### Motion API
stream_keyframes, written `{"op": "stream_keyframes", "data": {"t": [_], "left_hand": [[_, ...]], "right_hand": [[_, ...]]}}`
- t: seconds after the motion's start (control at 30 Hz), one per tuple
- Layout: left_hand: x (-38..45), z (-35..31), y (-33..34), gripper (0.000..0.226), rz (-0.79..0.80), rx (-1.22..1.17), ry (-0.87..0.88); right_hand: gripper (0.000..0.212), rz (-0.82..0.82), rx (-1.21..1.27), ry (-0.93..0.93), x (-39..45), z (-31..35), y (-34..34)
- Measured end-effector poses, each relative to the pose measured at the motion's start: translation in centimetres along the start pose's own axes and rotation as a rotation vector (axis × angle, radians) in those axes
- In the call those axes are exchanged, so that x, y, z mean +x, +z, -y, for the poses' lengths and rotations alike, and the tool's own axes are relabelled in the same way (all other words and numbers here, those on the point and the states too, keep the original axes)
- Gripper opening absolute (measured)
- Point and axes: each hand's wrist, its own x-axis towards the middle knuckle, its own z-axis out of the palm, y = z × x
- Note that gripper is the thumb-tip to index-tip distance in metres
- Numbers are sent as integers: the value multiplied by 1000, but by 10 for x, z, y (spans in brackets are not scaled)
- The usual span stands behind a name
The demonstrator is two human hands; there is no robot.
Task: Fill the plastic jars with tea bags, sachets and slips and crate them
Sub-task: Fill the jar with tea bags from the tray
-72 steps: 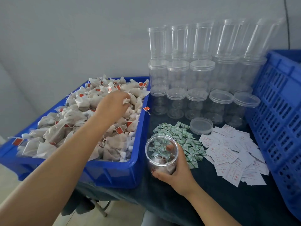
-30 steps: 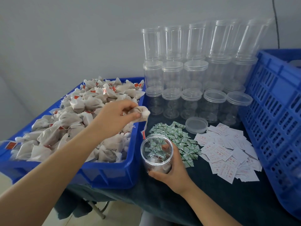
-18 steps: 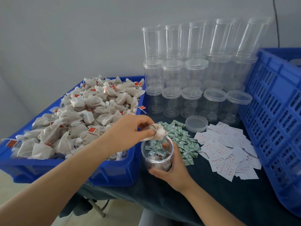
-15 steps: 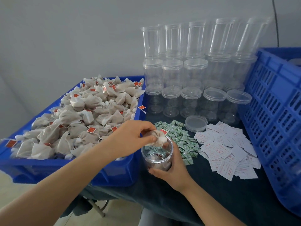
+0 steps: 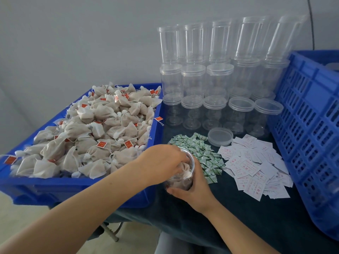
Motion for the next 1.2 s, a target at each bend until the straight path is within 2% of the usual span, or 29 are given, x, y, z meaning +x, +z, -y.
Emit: {"op": "stream_keyframes", "data": {"t": [0.13,0.3,0.43,0.73,0.8,0.97,1.1,1.2], "left_hand": [[10,-3,4,16,69,145,14],[19,-6,8,16,56,311,36],[24,-9,9,15,37,358,60],[32,-4,7,11,205,74,48],[32,-3,7,18,260,33,47],[41,-4,16,25,459,69,33],[44,-9,17,28,514,132,43],[42,-4,5,28,601,22,72]], "right_hand": [[111,5,-6,-6,0,-2,0],[101,-15,-18,-23,1,-1,0],[107,-9,3,-5,1,-2,-1],[107,7,41,-15,0,-1,0],[105,9,32,-25,0,1,1],[107,5,20,-27,0,1,0],[107,2,26,-25,0,0,0],[107,7,28,-31,-1,1,0]]}}
